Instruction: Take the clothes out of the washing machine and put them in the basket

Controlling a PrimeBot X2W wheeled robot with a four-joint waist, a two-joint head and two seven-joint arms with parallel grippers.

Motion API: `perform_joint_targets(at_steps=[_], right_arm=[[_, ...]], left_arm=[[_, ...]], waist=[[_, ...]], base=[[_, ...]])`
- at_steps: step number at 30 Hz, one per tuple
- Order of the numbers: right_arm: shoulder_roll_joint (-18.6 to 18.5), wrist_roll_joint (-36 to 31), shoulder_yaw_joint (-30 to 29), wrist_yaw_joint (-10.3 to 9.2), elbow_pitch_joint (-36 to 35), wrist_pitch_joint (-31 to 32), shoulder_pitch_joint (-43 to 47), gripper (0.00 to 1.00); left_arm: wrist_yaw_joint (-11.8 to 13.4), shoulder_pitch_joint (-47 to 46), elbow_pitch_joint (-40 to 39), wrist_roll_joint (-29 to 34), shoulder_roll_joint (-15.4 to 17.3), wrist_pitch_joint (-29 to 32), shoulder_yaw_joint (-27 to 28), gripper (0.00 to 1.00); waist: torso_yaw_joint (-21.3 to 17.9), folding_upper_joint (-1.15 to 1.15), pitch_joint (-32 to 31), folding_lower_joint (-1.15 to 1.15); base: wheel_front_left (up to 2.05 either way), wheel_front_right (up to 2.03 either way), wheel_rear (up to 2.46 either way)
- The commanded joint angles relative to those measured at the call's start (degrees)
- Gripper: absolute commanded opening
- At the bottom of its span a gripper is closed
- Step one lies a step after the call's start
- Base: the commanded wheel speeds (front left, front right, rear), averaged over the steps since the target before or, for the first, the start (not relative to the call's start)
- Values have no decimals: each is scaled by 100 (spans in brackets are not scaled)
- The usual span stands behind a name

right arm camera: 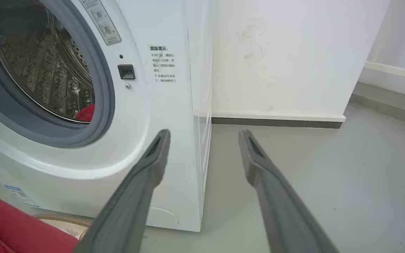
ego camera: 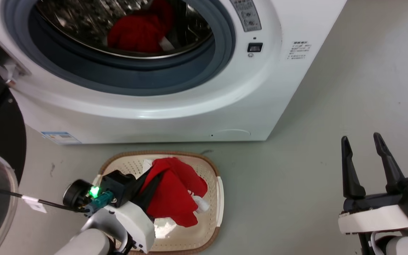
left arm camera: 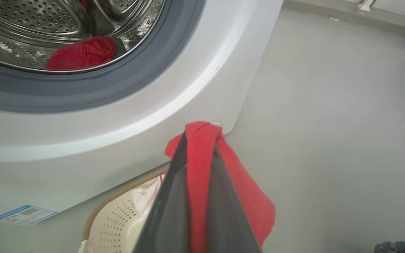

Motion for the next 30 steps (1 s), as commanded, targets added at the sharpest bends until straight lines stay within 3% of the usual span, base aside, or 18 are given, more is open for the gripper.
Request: perform_joint_targets(at_steps=[1,12,14,23,30], right_arm=[[5,-1,-21,-4,-28,-12,-146,100],[6,51,-12,-4,-143,-12,-683,100],[8,73,-22,-4,-182,-12,-862,100],[6,167,-29,-4,-300,-12,-1295,100],[6,283,19,-4,-346,-12,-1488,100]], left_arm=[[-107,37,324,-46,-123,-100,-54,0],[-716,-647,2551,-83,-849,-328,-325,0],[-957,-1027,3386,-84,-1116,-320,-402,0],[-1290,-2103,5442,-63,-1735,-316,-550,0],[-1346,-2743,6725,159,-1925,-96,-796,0]], waist=[[-99,0,368,0],[-253,0,1392,0],[-287,0,1730,0],[-502,0,2592,0],[-731,0,3063,0]], base=[[0,0,0],[0,0,0],[0,0,0],[0,0,0],[0,0,0]])
